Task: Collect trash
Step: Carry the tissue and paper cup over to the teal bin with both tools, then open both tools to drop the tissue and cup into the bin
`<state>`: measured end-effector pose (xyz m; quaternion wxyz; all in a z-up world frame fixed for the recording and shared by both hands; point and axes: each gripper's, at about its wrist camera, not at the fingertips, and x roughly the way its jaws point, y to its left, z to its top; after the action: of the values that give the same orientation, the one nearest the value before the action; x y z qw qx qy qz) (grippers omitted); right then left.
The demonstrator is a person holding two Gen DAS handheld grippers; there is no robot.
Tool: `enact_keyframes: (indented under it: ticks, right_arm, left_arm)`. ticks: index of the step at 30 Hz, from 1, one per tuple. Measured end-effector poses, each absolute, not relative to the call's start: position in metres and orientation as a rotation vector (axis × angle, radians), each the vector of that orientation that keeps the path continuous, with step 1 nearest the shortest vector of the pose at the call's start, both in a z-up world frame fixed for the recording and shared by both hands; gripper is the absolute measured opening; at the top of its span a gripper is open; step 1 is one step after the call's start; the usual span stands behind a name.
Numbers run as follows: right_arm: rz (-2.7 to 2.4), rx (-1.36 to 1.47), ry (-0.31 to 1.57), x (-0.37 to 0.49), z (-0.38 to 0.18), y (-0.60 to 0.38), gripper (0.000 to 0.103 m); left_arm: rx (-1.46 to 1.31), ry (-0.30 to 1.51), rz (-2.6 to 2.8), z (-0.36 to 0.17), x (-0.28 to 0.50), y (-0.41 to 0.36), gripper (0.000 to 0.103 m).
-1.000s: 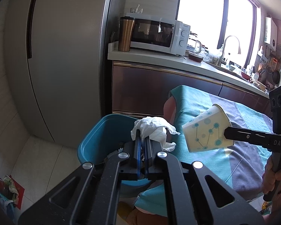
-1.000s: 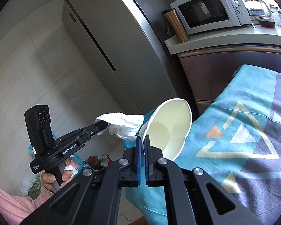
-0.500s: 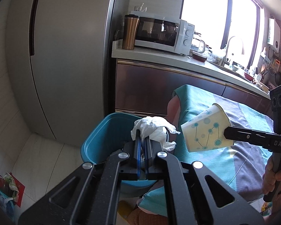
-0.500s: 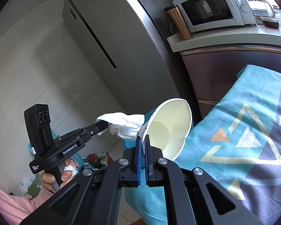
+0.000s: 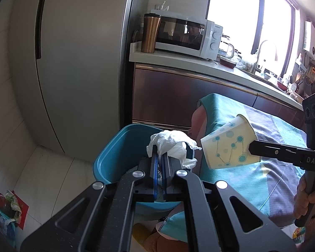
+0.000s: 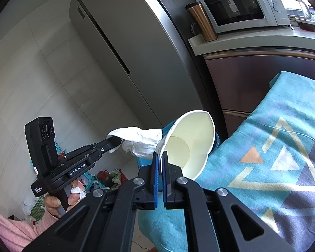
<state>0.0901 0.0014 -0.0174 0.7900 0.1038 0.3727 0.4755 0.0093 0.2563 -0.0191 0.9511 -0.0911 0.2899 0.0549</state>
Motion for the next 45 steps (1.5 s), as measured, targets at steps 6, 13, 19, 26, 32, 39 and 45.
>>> enact_keyframes:
  ticks: [6, 13, 19, 26, 32, 39, 45]
  right_arm:
    - [1.028, 0.223, 0.813, 0.093, -0.018, 0.006, 0.002]
    - [1.031, 0.218, 0.825, 0.095, -0.019, 0.011, 0.002]
    - [1.033, 0.213, 0.837, 0.097, -0.021, 0.015, 0.002]
    - [1.032, 0.207, 0.858, 0.102, -0.026, 0.023, 0.002]
    - [1.031, 0.190, 0.871, 0.106, -0.028, 0.034, 0.002]
    - [1.019, 0.154, 0.904, 0.114, -0.037, 0.053, 0.002]
    - [1.010, 0.108, 0.940, 0.122, -0.045, 0.072, 0.002]
  left_arm:
    - [-0.182, 0.599, 0.125, -0.023, 0.012, 0.259, 0.003]
    - [-0.177, 0.609, 0.136, -0.028, 0.017, 0.261, 0.003]
    - [-0.184, 0.618, 0.142, -0.032, 0.019, 0.263, 0.003]
    - [-0.195, 0.632, 0.155, -0.039, 0.022, 0.268, 0.003]
    - [-0.204, 0.650, 0.175, -0.047, 0.028, 0.274, 0.003]
    - [-0.223, 0.694, 0.201, -0.064, 0.039, 0.283, 0.003]
    - [-0.224, 0.735, 0.216, -0.082, 0.051, 0.286, 0.004]
